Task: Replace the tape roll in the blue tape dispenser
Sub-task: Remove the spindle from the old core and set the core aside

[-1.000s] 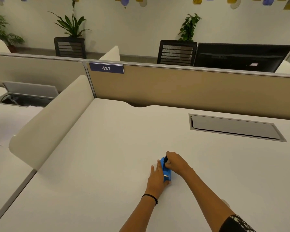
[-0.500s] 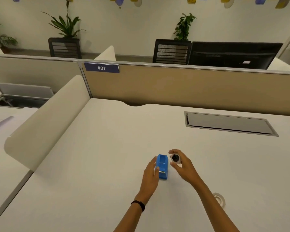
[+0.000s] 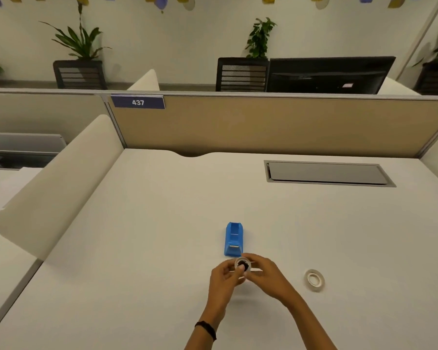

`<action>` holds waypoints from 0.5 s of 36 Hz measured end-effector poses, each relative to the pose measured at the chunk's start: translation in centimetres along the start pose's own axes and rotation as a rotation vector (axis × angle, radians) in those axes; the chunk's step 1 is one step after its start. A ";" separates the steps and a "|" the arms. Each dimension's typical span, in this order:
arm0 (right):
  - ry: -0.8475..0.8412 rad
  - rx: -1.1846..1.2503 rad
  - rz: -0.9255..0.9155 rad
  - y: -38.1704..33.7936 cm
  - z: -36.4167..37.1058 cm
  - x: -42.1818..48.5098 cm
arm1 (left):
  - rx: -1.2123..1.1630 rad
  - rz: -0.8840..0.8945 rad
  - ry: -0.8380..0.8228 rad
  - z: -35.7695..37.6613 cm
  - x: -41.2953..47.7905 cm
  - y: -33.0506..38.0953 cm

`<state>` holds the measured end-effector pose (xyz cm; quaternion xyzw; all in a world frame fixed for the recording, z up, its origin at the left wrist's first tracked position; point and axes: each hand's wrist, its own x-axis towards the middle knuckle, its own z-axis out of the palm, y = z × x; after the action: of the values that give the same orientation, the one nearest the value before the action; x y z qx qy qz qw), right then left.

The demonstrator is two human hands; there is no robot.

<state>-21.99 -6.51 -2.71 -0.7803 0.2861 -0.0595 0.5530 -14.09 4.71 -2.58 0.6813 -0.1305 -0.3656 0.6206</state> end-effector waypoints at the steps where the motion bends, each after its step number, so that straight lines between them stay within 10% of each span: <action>1: 0.019 -0.004 0.009 0.0 0.1 -0.1 | 0.000 -0.004 0.013 -0.1 0.0 0.0; 18: 0.220 0.038 0.098 0.2 0.7 -1.6 | 0.009 -0.007 0.073 -0.1 -1.5 -0.6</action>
<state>-23.09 -5.14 -2.80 -0.7434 0.3819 -0.1231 0.5351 -15.21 5.85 -2.65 0.6973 -0.1069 -0.3421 0.6208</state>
